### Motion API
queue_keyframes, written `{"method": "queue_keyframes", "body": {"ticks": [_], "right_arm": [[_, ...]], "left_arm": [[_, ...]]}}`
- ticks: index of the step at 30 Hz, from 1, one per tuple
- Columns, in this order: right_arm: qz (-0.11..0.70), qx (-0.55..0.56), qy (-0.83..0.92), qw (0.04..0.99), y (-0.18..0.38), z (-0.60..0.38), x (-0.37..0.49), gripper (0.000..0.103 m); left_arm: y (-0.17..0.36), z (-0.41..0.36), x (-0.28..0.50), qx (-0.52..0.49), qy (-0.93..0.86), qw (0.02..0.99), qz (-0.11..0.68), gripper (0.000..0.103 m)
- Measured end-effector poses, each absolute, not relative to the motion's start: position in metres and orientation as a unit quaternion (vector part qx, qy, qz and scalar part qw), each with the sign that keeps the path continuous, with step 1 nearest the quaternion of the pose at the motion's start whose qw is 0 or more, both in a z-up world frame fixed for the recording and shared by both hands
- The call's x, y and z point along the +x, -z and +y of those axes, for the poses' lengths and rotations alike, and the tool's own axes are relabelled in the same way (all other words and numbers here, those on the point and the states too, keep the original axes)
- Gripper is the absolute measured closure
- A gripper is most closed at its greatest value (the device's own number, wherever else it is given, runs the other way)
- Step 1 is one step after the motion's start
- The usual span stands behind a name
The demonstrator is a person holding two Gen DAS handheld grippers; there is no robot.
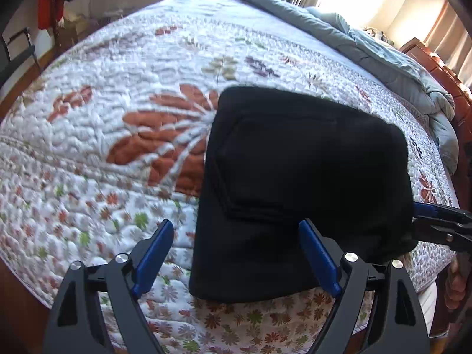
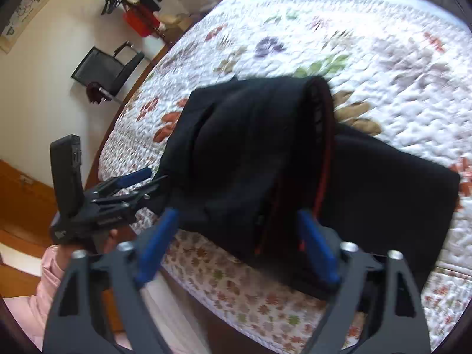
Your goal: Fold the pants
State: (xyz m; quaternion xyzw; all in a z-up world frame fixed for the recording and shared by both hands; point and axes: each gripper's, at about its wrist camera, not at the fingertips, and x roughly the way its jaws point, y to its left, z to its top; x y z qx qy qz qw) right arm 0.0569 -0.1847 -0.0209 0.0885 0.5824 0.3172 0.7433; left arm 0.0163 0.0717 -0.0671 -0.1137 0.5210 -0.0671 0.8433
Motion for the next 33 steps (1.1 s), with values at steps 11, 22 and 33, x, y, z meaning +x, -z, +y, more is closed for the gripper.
{"method": "queue_keyframes", "body": {"ticks": [11, 22, 33], "right_arm": [[0.546, 0.147, -0.379, 0.733, -0.007, -0.203, 0.053, 0.099], [0.609, 0.120, -0.296, 0.726, 0.056, -0.216, 0.056, 0.096], [0.583, 0.074, -0.241, 0.772, 0.009, -0.241, 0.049, 0.014]], "left_arm": [[0.062, 0.069, 0.016, -0.101, 0.075, 0.852, 0.509, 0.008], [0.084, 0.061, 0.020, -0.106, 0.079, 0.837, 0.531, 0.006], [0.066, 0.068, 0.020, -0.148, 0.122, 0.809, 0.555, 0.007]]}}
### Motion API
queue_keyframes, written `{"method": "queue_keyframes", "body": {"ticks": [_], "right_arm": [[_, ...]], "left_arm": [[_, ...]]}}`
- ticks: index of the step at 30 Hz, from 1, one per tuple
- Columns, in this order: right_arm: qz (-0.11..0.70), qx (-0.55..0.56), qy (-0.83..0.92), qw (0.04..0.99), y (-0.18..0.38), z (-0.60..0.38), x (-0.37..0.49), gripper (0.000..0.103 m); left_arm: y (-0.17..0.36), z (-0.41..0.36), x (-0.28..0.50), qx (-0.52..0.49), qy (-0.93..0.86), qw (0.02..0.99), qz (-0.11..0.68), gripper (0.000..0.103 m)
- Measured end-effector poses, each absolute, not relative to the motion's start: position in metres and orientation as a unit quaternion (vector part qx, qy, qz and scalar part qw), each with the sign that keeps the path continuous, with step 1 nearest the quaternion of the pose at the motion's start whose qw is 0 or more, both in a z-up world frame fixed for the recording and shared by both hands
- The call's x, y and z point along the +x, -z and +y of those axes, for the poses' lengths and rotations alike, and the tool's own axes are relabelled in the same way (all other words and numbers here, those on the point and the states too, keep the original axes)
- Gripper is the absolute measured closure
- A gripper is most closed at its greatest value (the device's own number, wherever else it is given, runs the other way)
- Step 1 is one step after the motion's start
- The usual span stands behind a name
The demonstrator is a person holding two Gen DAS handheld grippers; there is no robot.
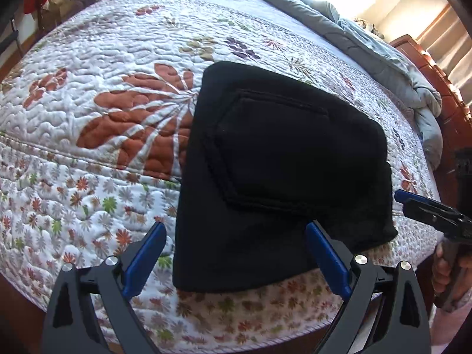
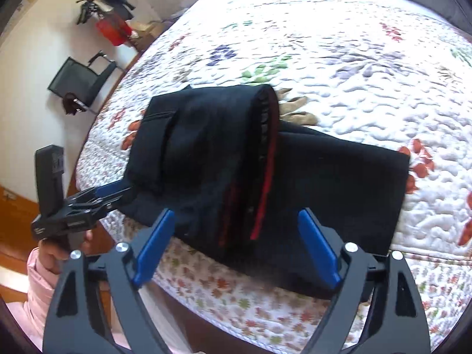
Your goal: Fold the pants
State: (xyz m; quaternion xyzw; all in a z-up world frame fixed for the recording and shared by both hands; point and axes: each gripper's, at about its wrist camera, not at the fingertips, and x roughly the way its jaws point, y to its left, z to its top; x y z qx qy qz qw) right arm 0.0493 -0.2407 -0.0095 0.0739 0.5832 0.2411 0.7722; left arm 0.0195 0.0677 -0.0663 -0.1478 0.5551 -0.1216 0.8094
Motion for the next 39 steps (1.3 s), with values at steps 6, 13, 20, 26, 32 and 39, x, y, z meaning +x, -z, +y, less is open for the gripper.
{"method": "queue_keyframes", "body": {"ticks": [6, 13, 20, 26, 32, 39], "right_arm": [[0.625, 0.068, -0.220, 0.746, 0.034, -0.236, 0.059, 0.013], [0.645, 0.072, -0.215, 0.729, 0.057, -0.218, 0.071, 0.012], [0.646, 0.122, -0.255, 0.710, 0.068, -0.204, 0.080, 0.076], [0.611, 0.160, -0.283, 0.722, 0.041, -0.212, 0.072, 0.086], [0.571, 0.166, -0.298, 0.747, 0.000, -0.233, 0.063, 0.086], [0.549, 0.182, -0.279, 0.767, -0.026, -0.274, 0.047, 0.086]], "left_arm": [[0.073, 0.077, 0.022, -0.177, 0.127, 0.787, 0.577, 0.007], [0.082, 0.074, 0.019, -0.157, 0.114, 0.784, 0.589, 0.007], [0.087, 0.075, 0.016, -0.161, 0.107, 0.783, 0.592, 0.007], [0.081, 0.085, 0.013, -0.163, 0.100, 0.785, 0.589, 0.007], [0.067, 0.088, 0.014, -0.166, 0.108, 0.791, 0.579, 0.007], [0.055, 0.073, 0.019, -0.155, 0.128, 0.793, 0.574, 0.006]]}}
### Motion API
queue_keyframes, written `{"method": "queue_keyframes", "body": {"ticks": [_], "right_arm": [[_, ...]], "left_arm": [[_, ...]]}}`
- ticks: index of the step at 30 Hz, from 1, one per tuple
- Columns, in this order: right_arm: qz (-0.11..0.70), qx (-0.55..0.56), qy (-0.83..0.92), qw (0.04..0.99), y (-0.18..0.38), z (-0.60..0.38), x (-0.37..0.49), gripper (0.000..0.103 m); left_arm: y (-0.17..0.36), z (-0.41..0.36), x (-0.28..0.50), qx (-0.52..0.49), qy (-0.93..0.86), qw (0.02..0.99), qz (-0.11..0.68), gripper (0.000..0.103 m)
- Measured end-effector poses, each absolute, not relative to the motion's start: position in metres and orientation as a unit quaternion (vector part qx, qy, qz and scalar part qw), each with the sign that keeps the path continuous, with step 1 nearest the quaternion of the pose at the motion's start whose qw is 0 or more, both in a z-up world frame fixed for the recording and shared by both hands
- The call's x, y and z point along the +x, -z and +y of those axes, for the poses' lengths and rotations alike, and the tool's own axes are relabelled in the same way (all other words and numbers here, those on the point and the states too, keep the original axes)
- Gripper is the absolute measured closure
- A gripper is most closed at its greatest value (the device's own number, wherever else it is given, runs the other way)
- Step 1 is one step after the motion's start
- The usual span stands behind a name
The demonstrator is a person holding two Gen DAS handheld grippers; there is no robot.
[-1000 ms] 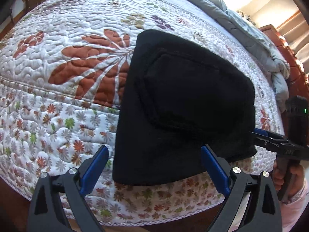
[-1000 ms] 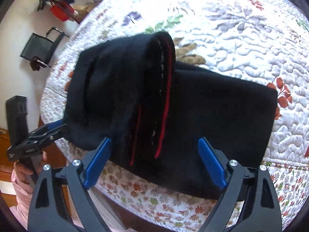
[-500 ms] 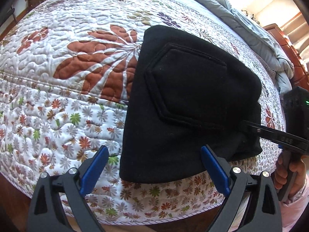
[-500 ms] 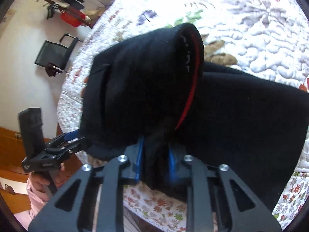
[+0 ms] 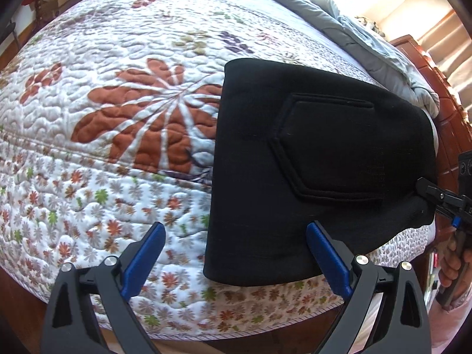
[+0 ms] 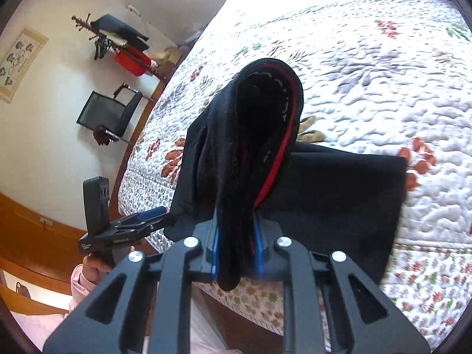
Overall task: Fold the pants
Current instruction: 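Grasp the folded pants end with the right tool and lift it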
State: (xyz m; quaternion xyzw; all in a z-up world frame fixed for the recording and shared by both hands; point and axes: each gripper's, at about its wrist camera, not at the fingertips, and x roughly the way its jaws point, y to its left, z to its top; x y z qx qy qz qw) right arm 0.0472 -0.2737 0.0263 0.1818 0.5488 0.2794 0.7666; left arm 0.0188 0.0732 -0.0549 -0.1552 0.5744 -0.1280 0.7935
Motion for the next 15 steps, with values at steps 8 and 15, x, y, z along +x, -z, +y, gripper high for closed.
{"method": "queue_keyframes", "body": {"ticks": [8, 15], "right_arm": [[0.550, 0.199, -0.244, 0.774, -0.030, -0.318, 0.038, 0.086], [0.550, 0.219, -0.219, 0.775, -0.018, -0.343, 0.031, 0.086]], "left_arm": [[0.055, 0.049, 0.027, -0.140, 0.144, 0.789, 0.581, 0.006], [0.055, 0.037, 0.029, -0.129, 0.152, 0.786, 0.586, 0.006]]}}
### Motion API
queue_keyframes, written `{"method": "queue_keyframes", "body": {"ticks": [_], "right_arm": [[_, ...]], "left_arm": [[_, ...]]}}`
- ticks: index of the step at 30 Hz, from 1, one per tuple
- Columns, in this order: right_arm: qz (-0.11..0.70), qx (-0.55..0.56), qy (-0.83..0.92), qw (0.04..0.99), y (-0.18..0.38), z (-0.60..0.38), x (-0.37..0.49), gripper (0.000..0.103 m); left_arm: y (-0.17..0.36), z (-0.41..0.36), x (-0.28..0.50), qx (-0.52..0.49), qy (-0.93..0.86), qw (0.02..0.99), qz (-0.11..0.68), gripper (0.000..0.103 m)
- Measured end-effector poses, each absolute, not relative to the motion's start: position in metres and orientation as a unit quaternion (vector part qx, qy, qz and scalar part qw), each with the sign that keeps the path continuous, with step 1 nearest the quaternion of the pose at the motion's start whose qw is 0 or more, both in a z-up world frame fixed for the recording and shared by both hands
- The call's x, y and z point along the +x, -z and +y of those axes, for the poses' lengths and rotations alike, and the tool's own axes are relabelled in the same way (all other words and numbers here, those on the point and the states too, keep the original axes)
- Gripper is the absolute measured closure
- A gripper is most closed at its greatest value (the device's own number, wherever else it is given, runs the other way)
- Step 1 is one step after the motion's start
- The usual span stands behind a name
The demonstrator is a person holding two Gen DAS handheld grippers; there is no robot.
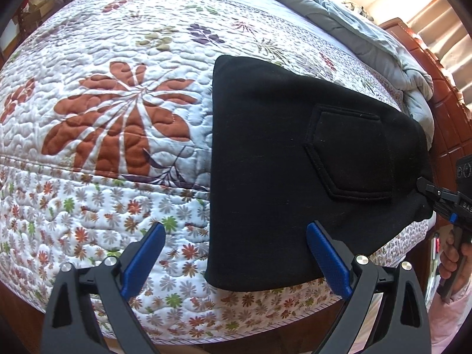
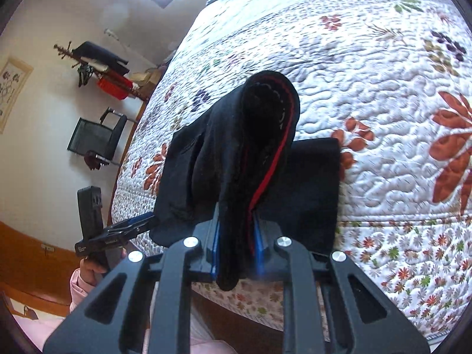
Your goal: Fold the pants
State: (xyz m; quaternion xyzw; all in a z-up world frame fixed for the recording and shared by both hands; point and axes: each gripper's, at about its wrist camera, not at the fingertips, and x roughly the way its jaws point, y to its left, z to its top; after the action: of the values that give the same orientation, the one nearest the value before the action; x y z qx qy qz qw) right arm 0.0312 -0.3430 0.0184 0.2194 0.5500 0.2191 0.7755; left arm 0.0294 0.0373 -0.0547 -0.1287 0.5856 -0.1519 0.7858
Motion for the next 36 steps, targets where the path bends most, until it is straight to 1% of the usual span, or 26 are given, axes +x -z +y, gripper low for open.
{"method": "queue_keyframes", "body": {"ticks": [4, 6, 7, 8, 9, 12, 16, 17, 18, 19, 21, 22, 25, 26, 27, 29, 32, 36], "right_arm": [[0.556, 0.207, -0.198, 0.780, -0.009, -0.352, 0.029, 0.085], [0.570, 0.177, -0.173, 0.784, 0.000, -0.351, 0.027, 0.085], [0.576, 0.163, -0.160, 0.785, 0.006, -0.351, 0.027, 0.086], [0.584, 0.150, -0.145, 0.784, 0.014, -0.352, 0.027, 0.090], [0.592, 0.145, -0.138, 0.781, 0.022, -0.355, 0.027, 0.091], [0.599, 0.167, -0.135, 0.771, 0.040, -0.362, 0.027, 0.089], [0.603, 0.148, -0.139, 0.772, 0.041, -0.359, 0.028, 0.085], [0.603, 0.146, -0.142, 0.771, 0.039, -0.358, 0.029, 0.084], [0.604, 0.147, -0.145, 0.770, 0.037, -0.358, 0.030, 0.079], [0.601, 0.150, -0.146, 0.771, 0.033, -0.359, 0.032, 0.077], [0.591, 0.146, -0.151, 0.779, 0.023, -0.359, 0.037, 0.070], [0.586, 0.146, -0.152, 0.783, 0.018, -0.359, 0.038, 0.069], [0.573, 0.164, -0.167, 0.785, 0.007, -0.361, 0.053, 0.061], [0.571, 0.169, -0.169, 0.785, 0.006, -0.362, 0.058, 0.054], [0.569, 0.169, -0.169, 0.786, 0.005, -0.361, 0.066, 0.045], [0.568, 0.166, -0.165, 0.789, 0.005, -0.361, 0.078, 0.039], [0.580, 0.179, -0.170, 0.776, 0.012, -0.359, 0.100, 0.039], [0.596, 0.177, -0.172, 0.764, 0.024, -0.359, 0.116, 0.038]], "left_arm": [[0.058, 0.031, 0.032, -0.124, 0.153, 0.782, 0.591, 0.006], [0.061, 0.025, 0.033, -0.118, 0.154, 0.780, 0.595, 0.006], [0.064, 0.022, 0.034, -0.114, 0.154, 0.778, 0.598, 0.006], [0.065, 0.019, 0.034, -0.110, 0.154, 0.778, 0.600, 0.006], [0.068, 0.016, 0.034, -0.105, 0.154, 0.777, 0.602, 0.006], [0.074, 0.011, 0.035, -0.104, 0.155, 0.773, 0.606, 0.006], [0.075, 0.010, 0.041, -0.121, 0.165, 0.768, 0.608, 0.006], [0.072, 0.011, 0.044, -0.125, 0.169, 0.768, 0.605, 0.006], [0.070, 0.015, 0.047, -0.127, 0.172, 0.769, 0.602, 0.006], [0.068, 0.017, 0.051, -0.129, 0.174, 0.770, 0.600, 0.006], [0.061, 0.024, 0.065, -0.138, 0.178, 0.776, 0.590, 0.006], [0.059, 0.023, 0.071, -0.141, 0.178, 0.778, 0.586, 0.006], [0.054, 0.029, 0.107, -0.163, 0.183, 0.777, 0.579, 0.006], [0.054, 0.029, 0.118, -0.172, 0.190, 0.774, 0.579, 0.006], [0.055, 0.028, 0.127, -0.177, 0.195, 0.772, 0.579, 0.006], [0.057, 0.025, 0.147, -0.183, 0.197, 0.768, 0.581, 0.006], [0.068, 0.017, 0.172, -0.186, 0.203, 0.753, 0.598, 0.006], [0.081, 0.010, 0.178, -0.194, 0.221, 0.731, 0.615, 0.006]]}}
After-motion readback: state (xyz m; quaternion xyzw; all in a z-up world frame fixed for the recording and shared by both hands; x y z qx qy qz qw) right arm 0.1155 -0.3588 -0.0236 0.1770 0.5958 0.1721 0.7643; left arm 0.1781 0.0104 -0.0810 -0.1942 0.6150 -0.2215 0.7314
